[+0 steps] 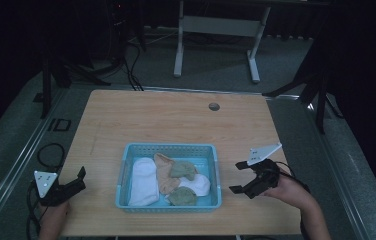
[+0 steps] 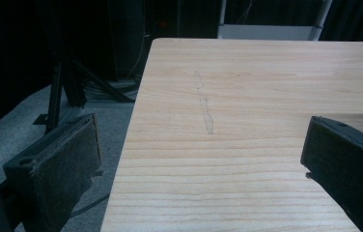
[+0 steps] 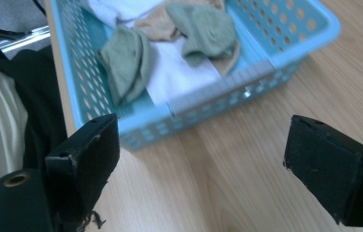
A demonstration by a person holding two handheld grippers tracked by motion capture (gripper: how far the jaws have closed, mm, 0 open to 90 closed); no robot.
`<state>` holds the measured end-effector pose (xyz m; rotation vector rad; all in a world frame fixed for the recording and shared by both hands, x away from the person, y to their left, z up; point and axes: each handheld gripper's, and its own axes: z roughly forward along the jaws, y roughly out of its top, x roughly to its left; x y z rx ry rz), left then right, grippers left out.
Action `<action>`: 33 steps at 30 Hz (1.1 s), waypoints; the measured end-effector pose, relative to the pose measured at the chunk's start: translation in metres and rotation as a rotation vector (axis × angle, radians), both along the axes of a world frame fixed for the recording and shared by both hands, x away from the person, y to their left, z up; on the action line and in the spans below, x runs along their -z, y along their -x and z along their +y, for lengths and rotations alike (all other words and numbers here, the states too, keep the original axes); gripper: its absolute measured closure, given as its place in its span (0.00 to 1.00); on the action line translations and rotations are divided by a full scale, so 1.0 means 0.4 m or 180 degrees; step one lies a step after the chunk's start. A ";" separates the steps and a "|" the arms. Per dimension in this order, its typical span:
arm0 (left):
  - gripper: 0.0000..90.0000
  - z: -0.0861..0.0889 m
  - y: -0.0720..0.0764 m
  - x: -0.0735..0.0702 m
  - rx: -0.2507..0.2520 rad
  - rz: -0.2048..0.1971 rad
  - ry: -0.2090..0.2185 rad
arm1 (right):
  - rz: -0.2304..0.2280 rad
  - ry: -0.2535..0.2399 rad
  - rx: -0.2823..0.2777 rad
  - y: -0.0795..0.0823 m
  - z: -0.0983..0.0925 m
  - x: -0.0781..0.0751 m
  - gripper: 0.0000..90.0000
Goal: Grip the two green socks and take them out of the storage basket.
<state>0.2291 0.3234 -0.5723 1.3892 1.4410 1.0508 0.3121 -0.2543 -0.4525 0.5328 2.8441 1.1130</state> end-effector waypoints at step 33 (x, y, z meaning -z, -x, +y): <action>0.01 0.000 0.001 0.000 0.0027 -0.0011 -0.0001 | 0.0091 0.0351 -0.0601 -0.034 0.287 0.056 0.24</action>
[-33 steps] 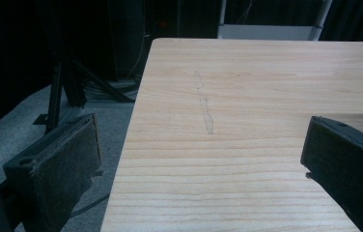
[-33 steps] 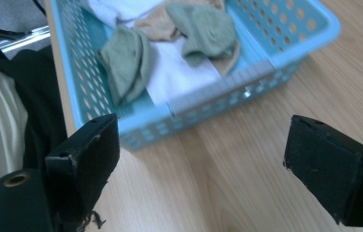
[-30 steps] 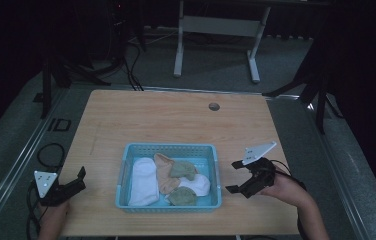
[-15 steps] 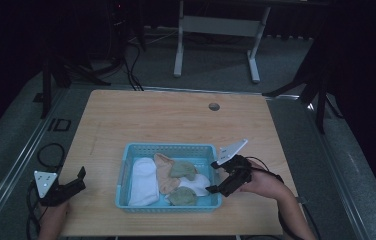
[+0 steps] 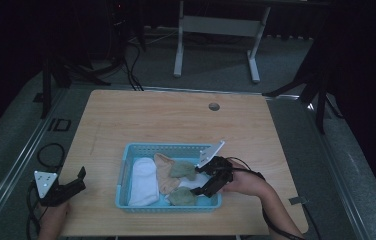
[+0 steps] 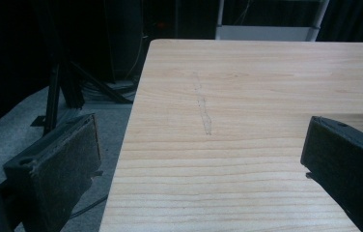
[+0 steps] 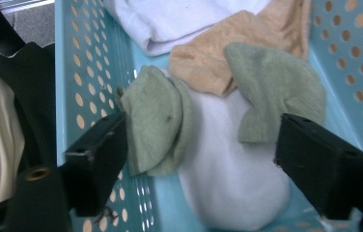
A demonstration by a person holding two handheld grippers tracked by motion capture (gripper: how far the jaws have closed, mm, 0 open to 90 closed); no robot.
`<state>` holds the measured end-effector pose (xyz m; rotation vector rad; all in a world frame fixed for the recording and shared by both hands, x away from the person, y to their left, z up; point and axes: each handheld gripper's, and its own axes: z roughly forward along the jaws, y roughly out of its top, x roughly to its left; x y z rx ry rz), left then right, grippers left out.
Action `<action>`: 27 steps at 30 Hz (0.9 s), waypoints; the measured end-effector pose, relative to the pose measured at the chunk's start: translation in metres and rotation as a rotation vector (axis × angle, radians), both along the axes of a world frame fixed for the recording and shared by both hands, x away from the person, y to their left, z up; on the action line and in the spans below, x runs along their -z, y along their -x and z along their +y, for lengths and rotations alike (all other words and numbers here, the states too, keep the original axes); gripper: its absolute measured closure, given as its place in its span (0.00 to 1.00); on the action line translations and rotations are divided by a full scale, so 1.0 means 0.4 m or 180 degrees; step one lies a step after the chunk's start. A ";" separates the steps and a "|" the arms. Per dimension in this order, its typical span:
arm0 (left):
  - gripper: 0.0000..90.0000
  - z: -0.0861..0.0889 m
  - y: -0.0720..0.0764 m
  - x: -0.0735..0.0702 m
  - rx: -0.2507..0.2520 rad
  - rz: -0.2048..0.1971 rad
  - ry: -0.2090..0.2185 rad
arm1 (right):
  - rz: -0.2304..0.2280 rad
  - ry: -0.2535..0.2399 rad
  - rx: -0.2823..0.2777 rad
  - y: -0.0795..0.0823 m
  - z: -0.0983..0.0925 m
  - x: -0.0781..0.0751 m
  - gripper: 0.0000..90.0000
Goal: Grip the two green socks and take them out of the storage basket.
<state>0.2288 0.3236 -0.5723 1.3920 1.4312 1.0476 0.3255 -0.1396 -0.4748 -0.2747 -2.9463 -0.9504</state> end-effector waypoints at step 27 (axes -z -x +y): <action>0.01 0.000 0.000 0.000 0.0009 0.0005 -0.0009 | -0.0165 0.0568 -0.0389 0.021 0.118 0.078 0.75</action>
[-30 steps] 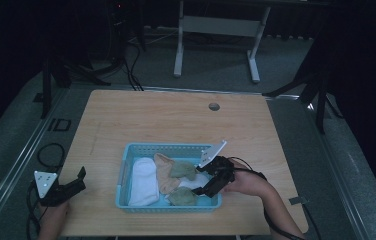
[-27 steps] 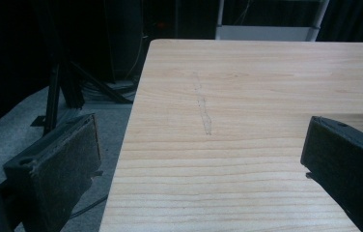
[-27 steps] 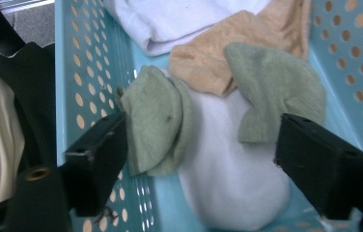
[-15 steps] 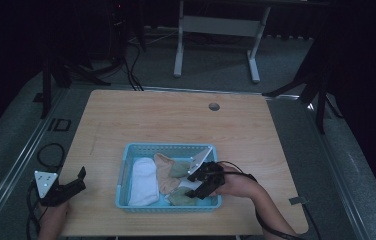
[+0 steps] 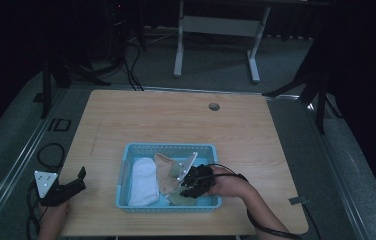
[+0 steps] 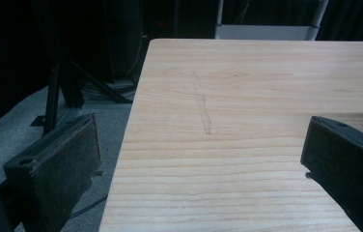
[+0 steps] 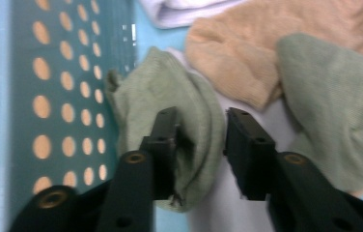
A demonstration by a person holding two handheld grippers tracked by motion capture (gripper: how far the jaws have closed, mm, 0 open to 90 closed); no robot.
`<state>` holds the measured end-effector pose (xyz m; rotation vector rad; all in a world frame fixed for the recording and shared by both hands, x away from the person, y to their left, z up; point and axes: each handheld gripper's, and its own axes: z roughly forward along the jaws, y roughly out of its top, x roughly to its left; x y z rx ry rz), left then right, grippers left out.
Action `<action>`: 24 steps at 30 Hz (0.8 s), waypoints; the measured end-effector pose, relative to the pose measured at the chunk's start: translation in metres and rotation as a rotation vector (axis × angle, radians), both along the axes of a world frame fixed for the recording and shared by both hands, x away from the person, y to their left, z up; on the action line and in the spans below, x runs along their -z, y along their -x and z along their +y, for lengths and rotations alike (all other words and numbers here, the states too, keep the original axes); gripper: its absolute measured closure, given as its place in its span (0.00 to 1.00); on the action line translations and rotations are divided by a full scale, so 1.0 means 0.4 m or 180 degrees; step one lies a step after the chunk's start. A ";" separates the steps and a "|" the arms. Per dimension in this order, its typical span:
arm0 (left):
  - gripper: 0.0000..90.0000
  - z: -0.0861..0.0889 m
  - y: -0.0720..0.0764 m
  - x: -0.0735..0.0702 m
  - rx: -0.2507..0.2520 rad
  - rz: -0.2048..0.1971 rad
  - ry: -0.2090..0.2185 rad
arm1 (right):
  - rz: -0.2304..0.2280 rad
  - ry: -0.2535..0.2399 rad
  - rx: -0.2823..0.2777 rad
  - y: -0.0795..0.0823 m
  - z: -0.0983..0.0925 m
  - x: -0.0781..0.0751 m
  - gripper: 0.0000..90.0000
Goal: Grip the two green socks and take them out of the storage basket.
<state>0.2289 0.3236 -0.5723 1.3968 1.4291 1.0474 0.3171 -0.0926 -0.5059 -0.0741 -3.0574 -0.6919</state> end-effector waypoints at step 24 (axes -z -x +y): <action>0.01 0.000 -0.001 0.000 -0.0012 0.0006 0.0002 | -0.0074 -0.0335 -0.0006 0.015 -0.024 -0.116 0.90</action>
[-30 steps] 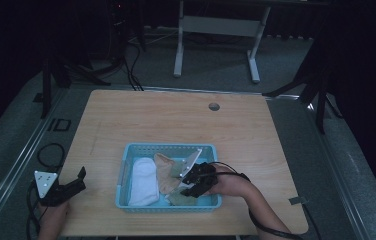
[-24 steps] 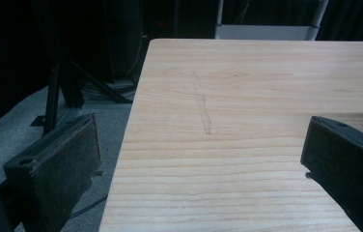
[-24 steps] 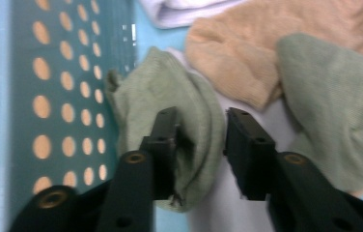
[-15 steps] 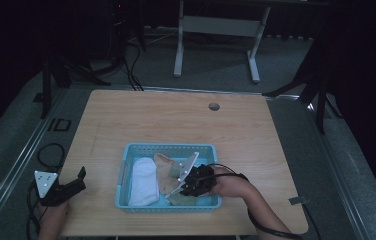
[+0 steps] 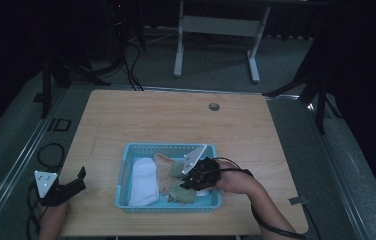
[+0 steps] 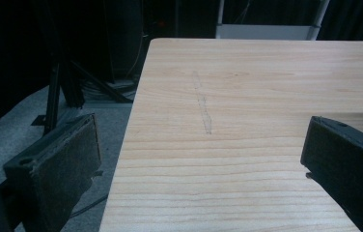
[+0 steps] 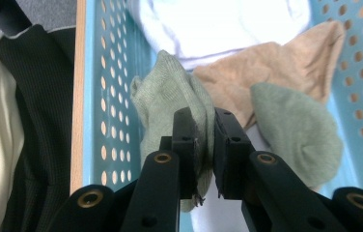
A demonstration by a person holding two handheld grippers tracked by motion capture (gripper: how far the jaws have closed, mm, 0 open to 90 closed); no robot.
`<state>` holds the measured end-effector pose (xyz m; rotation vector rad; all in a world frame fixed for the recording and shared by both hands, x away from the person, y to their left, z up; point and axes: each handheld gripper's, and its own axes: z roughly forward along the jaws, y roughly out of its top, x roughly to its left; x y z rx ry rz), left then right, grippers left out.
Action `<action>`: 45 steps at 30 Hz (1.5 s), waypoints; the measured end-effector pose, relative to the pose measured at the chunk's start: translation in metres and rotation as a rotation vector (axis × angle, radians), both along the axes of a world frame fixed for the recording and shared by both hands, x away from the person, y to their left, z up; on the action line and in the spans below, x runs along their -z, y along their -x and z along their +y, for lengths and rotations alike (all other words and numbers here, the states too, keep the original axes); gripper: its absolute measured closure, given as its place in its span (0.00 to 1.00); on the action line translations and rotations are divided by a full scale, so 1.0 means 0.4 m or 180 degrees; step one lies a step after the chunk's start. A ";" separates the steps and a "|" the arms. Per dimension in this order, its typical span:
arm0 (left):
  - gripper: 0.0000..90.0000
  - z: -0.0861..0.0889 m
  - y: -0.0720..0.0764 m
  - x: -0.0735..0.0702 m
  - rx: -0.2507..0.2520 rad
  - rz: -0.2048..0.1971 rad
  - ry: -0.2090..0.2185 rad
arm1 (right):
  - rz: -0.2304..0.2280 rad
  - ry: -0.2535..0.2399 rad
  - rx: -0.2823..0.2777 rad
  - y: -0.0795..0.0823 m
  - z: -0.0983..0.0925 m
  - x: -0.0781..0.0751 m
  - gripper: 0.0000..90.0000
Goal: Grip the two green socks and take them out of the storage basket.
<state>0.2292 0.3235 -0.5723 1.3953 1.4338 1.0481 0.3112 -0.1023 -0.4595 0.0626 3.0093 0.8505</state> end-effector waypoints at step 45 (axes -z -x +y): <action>0.01 -0.001 -0.001 0.000 -0.0017 0.0008 -0.0014 | -0.0456 -0.0582 0.1004 -0.031 -0.334 -0.199 0.90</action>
